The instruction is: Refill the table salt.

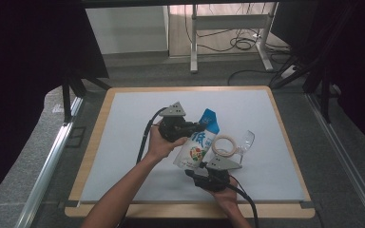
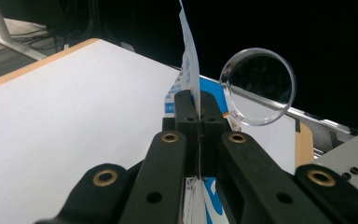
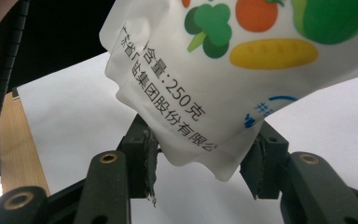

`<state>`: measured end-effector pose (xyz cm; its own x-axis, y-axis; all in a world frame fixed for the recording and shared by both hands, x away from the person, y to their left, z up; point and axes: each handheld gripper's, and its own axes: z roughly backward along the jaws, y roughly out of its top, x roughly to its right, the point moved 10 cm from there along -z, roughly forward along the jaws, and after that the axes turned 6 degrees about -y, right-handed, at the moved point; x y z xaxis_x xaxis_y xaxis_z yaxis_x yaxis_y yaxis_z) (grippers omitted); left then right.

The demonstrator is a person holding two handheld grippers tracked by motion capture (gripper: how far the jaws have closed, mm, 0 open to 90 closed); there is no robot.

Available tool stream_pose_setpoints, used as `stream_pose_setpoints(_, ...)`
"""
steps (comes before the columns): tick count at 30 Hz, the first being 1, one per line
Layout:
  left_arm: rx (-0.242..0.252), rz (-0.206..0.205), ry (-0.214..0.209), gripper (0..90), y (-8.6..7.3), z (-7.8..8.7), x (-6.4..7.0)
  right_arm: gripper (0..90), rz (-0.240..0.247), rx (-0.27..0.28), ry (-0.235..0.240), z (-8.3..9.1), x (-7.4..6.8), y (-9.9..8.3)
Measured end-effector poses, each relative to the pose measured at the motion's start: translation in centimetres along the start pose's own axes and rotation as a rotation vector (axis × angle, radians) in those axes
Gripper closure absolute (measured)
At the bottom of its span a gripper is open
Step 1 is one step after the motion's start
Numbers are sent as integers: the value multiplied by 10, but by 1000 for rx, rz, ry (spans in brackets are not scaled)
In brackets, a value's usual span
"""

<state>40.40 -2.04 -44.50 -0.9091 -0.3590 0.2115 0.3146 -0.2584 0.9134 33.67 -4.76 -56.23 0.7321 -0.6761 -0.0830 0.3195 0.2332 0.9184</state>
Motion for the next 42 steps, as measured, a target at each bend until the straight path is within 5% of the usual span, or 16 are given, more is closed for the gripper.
stream_pose_setpoints(42, -33, -13, 16, 900, 2, -17, -1, 514, -40, 27, 16, 5, -1, 5)
